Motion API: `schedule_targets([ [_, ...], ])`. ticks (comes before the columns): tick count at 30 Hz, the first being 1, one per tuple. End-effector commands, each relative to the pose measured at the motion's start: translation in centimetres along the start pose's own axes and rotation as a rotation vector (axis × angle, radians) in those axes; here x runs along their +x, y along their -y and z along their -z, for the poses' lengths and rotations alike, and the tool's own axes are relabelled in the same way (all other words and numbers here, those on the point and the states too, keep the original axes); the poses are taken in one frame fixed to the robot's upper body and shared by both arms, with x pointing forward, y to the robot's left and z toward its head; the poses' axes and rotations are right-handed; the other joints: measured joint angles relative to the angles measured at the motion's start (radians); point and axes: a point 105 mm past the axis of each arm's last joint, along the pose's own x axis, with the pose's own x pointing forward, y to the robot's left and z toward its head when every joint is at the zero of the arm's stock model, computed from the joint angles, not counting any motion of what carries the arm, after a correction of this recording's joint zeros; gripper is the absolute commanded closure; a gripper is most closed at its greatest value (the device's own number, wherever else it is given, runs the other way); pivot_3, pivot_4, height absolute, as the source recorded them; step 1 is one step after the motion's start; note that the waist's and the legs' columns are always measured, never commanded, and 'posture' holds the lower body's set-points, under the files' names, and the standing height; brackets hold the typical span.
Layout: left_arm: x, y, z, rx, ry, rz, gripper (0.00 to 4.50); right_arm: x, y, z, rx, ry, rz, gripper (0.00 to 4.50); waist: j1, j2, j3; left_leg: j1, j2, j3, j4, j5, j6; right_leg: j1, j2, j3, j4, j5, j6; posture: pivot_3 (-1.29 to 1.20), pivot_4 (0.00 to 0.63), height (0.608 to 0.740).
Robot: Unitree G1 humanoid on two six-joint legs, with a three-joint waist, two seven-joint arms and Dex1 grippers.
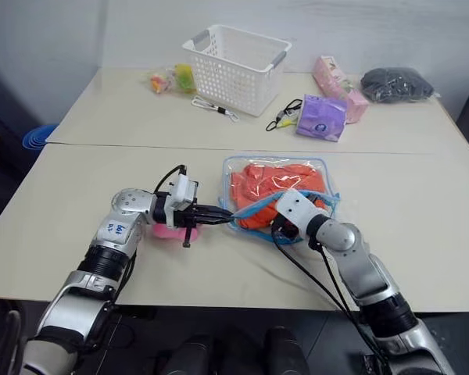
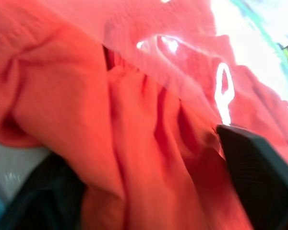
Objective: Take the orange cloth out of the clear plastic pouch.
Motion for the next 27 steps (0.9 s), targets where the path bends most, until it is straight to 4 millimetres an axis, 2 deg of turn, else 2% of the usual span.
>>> schedule_targets([
  [1,0.0,-0.3,-0.7,0.034,0.022,-0.013,4.5,0.0,-0.5,2.9,0.074,-0.104,-0.038,1.96,0.001,0.0,0.0,0.0,0.0,0.0,0.0,0.0,0.0,0.0,0.0,0.0,0.0,0.0,0.0,0.0,0.15,0.74],
  [7,0.1,-0.5,-0.6,0.011,0.04,-0.05,4.5,-1.1,-0.3,1.9,0.112,-0.031,-0.085,4.0,0.004,0.0,0.0,0.0,0.0,0.0,0.0,0.0,0.0,0.0,-0.001,0.0,0.0,0.0,0.0,0.0,0.15,0.74],
  [9,0.0,-0.6,-0.5,-0.006,0.044,-0.065,4.5,-1.6,0.0,1.4,0.115,0.003,-0.099,4.48,0.004,0.0,0.0,0.0,0.0,0.0,0.0,0.0,0.0,0.0,-0.001,0.0,0.0,0.0,0.0,0.0,0.15,0.74],
  [14,-0.3,-1.2,-0.1,-0.101,0.075,-0.154,4.5,-4.7,-1.3,-2.2,0.053,0.237,-0.322,4.48,0.003,0.0,0.0,-0.001,0.0,0.0,-0.001,0.0,0.001,0.0,-0.001,-0.001,-0.001,0.0,0.0,0.0,0.15,0.74],
  [21,-0.7,-1.8,0.6,-0.214,0.074,-0.27,4.5,-11.1,-2.9,-3.6,0.121,0.332,-0.572,4.48,0.008,0.0,0.0,-0.002,0.0,-0.001,-0.001,-0.001,0.002,0.0,-0.001,-0.001,-0.003,0.0,0.001,0.0,0.15,0.74],
  [23,-0.9,-1.7,1.0,-0.23,0.06,-0.291,4.5,-13.0,-2.7,-4.2,0.168,0.343,-0.595,4.48,0.009,0.0,0.0,-0.002,0.0,-0.001,-0.001,-0.001,0.002,0.0,-0.001,-0.001,-0.003,0.0,0.001,0.0,0.15,0.74],
  [27,-1.7,-1.3,1.5,-0.243,0.041,-0.317,4.5,-16.1,-0.4,-5.2,0.294,0.317,-0.534,4.48,0.006,0.0,0.001,-0.001,0.0,-0.001,-0.001,-0.001,0.001,0.001,-0.001,0.0,-0.004,0.0,0.001,0.0,0.15,0.74],
])
